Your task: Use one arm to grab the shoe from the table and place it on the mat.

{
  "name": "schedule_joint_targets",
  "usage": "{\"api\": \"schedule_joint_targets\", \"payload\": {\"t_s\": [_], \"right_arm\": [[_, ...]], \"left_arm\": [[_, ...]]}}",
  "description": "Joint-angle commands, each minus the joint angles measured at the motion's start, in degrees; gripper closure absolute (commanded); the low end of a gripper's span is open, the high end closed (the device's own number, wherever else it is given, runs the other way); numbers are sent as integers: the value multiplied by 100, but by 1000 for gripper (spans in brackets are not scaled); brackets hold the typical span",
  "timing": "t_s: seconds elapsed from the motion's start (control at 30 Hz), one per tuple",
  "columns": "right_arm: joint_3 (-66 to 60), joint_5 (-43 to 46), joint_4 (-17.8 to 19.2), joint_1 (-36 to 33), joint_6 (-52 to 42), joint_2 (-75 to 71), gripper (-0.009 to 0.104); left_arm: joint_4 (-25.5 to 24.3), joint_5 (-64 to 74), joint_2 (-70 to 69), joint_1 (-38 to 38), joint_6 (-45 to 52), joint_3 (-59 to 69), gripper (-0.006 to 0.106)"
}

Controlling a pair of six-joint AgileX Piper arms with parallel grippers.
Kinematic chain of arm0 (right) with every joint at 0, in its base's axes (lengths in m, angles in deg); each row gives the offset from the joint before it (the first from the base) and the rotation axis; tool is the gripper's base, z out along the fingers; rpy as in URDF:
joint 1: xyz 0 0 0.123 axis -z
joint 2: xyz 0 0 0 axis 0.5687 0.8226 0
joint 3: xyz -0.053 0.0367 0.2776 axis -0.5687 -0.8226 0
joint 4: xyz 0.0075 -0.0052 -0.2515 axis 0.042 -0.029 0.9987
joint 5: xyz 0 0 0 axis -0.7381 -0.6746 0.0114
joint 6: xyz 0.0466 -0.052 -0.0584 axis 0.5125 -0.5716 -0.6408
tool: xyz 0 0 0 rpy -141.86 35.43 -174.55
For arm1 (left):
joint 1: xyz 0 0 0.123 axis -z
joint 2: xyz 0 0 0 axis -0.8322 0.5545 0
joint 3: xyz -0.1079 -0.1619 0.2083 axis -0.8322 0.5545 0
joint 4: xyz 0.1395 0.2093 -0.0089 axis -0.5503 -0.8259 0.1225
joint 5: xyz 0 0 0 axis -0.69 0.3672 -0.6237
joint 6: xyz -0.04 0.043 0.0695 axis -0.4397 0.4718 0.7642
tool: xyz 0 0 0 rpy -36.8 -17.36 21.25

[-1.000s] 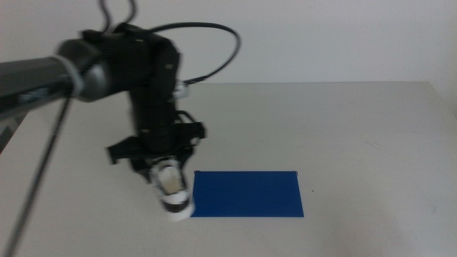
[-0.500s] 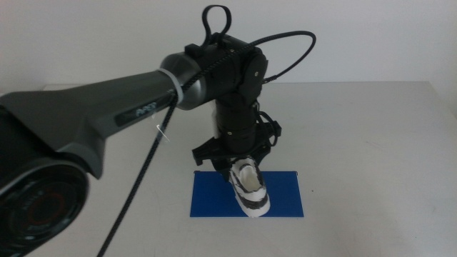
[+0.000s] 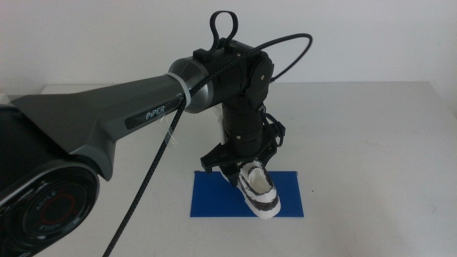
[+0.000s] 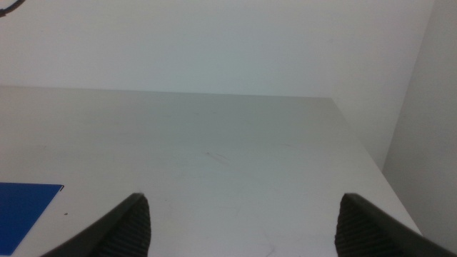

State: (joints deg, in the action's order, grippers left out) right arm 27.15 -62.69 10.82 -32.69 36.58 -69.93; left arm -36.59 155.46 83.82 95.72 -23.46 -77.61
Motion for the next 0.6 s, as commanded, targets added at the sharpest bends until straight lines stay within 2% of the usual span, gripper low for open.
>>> {"api": "schedule_joint_targets", "payload": {"t_s": [0.0,0.43,0.47,0.57], "right_arm": [[54,455,49,26,-72,-121,29],[54,455,49,26,-72,-121,29],[54,455,49,26,-72,-121,29],[54,455,49,26,-72,-121,29]], "left_arm": [[37,-73,-363,10,-586,-187,91],[37,6,-326,10,-5253,-187,91],[32,23,-328,10,-5543,-187,91],[-13,45,-306,10,-5564,-187,91]]}}
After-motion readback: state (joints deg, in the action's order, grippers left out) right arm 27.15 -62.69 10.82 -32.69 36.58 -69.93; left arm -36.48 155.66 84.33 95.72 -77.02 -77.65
